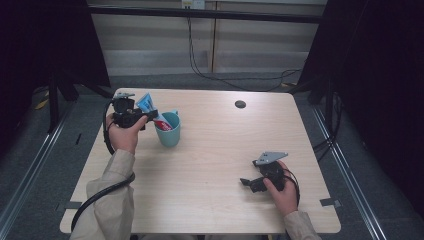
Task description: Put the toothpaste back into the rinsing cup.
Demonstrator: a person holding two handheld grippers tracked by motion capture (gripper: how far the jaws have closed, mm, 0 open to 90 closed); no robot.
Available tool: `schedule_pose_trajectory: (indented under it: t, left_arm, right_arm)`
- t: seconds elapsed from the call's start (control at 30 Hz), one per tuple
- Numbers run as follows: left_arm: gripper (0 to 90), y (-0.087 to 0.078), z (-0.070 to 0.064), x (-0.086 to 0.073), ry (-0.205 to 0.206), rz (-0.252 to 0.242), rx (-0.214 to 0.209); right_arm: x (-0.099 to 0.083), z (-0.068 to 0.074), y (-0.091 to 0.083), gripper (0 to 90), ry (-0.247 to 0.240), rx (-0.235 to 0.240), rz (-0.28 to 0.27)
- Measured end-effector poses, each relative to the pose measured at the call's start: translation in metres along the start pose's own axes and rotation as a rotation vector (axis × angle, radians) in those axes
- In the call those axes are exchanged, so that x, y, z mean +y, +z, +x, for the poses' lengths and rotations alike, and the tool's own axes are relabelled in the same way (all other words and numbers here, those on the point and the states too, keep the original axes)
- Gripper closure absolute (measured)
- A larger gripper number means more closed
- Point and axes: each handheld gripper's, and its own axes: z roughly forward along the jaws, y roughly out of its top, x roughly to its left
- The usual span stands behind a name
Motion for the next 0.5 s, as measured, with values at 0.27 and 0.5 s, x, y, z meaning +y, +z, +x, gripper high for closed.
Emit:
schedule_pose_trajectory:
  t: [0.27, 0.5]
  left_arm:
    - [26.7, -0.0038, 0.003, -0.0047, -0.01, 0.013, -0.013]
    - [22.9, -0.0068, 0.003, -0.0074, -0.004, 0.034, -0.035]
  right_arm:
    - [0.0, 0.0, 0.0, 12.5, 0.001, 0.0, 0.0]
    - [0.0, -0.0001, 0.0, 12.5, -0.002, 0.001, 0.001]
